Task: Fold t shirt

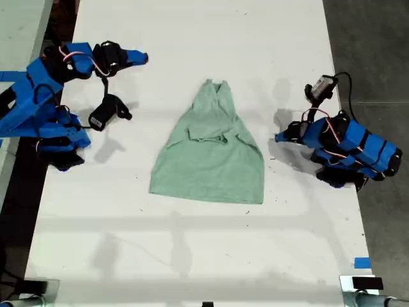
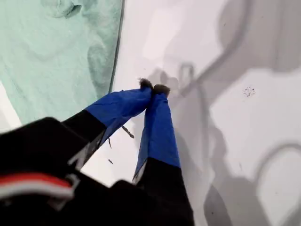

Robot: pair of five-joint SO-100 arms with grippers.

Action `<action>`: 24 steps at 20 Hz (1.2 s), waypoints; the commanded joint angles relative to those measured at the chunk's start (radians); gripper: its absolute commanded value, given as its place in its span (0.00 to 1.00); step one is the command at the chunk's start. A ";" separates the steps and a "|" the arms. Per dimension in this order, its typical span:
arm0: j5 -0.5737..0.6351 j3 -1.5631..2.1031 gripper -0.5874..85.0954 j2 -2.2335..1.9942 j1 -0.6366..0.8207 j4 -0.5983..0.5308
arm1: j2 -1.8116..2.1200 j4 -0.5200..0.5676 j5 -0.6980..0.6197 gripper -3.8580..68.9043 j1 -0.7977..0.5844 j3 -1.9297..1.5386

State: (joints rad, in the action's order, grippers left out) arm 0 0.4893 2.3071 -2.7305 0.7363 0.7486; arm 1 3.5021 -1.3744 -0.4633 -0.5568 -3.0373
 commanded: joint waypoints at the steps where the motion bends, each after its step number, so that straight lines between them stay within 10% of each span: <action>1: 0.011 0.641 0.00 -0.620 0.034 -0.104 | 0.009 0.008 -0.002 0.06 -0.005 -0.040; 24: -0.038 0.991 0.00 -0.876 0.132 0.002 | 0.009 0.008 0.008 0.06 0.002 -0.043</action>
State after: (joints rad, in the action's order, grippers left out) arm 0 0.4771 3.2551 -3.5957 0.8560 0.7501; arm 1 3.5021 -1.3744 -0.4633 -0.5568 -3.0373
